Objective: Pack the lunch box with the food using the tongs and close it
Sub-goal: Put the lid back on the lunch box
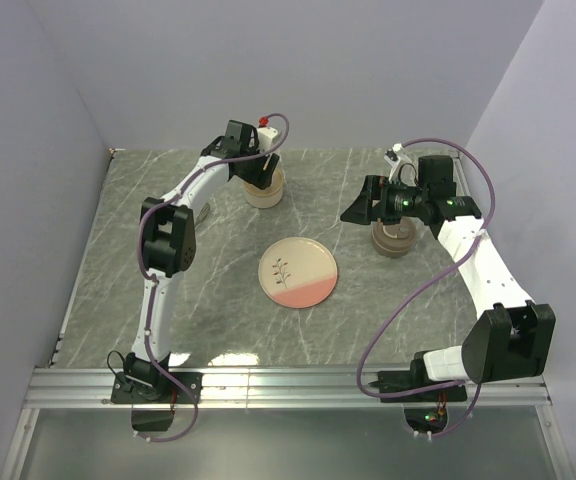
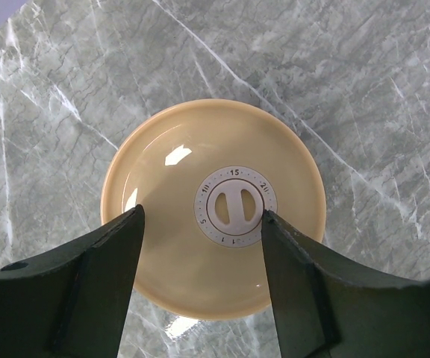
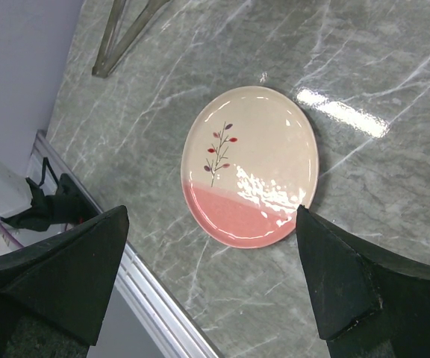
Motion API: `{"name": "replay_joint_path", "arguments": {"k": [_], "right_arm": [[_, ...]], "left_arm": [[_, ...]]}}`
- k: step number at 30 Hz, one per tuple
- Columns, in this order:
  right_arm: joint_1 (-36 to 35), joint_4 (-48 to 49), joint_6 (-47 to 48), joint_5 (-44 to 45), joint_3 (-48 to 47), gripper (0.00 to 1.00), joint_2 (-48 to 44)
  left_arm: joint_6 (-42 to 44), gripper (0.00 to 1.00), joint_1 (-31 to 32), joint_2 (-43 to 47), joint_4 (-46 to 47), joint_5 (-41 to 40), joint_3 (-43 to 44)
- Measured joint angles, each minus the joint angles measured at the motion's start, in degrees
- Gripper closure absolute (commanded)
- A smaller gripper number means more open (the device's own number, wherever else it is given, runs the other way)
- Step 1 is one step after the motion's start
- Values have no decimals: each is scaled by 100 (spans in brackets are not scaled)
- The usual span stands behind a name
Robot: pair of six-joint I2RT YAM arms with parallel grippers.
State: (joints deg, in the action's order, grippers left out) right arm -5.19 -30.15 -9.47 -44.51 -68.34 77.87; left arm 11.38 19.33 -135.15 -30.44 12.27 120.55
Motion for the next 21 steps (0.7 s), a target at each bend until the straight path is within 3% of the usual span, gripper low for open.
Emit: {"name": "replay_joint_path", "arguments": {"k": [12, 21], "right_arm": [[0, -33, 15, 0, 0, 0, 2], [0, -122, 118, -17, 2, 0, 0]], "left_arm": [[52, 31, -13, -214, -612, 107, 588], [-286, 29, -332, 361, -188, 946, -275]]}}
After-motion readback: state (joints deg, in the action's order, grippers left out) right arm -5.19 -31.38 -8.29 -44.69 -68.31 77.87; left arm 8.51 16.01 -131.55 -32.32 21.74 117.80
